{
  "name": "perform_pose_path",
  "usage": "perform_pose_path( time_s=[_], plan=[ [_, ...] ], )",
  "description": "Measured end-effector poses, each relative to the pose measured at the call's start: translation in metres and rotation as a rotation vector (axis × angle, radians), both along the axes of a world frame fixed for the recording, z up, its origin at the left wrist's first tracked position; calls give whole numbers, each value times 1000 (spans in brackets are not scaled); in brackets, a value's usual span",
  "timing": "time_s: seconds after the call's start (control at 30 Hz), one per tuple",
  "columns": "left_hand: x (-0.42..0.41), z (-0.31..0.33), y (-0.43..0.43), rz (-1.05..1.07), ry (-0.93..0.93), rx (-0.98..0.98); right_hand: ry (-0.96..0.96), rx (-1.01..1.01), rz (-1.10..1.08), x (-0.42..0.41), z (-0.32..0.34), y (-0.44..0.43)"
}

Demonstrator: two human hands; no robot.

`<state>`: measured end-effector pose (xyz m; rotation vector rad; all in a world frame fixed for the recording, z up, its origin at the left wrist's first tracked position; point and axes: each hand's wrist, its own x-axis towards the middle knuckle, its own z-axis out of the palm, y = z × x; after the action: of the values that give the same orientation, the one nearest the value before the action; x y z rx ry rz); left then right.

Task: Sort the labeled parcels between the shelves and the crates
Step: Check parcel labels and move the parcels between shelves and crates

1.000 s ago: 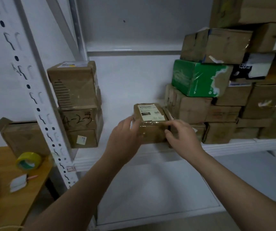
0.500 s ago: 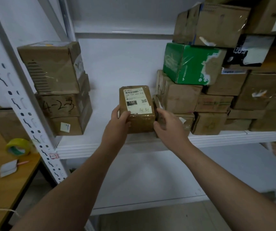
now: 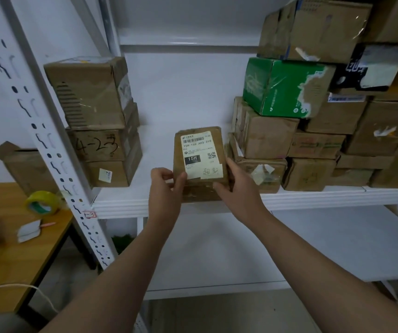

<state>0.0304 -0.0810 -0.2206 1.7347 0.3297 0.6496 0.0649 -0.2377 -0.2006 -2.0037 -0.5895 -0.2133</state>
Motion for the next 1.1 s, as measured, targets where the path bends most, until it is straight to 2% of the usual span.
perform_pose_path(
  time_s=[0.1,0.33,0.43,0.6,0.93,1.1],
  plan=[
    [-13,2,-2,-97,18,-103,-12,40,-28,-5,-3,-3],
    [-38,2,8,-340,-169,-354,106,352,131,-24,-19,0],
    [-45,4,11,-367,-194,-317,68,431,145,-29,-23,4],
    [-52,7,18,-376,-234,-276,19,444,174,-32,-21,11],
    [-60,9,26,-390,-217,-176,41,374,236,-35,-15,18],
    [-72,-2,16,-437,-186,-224,112,533,168,-50,-23,11]
  ],
)
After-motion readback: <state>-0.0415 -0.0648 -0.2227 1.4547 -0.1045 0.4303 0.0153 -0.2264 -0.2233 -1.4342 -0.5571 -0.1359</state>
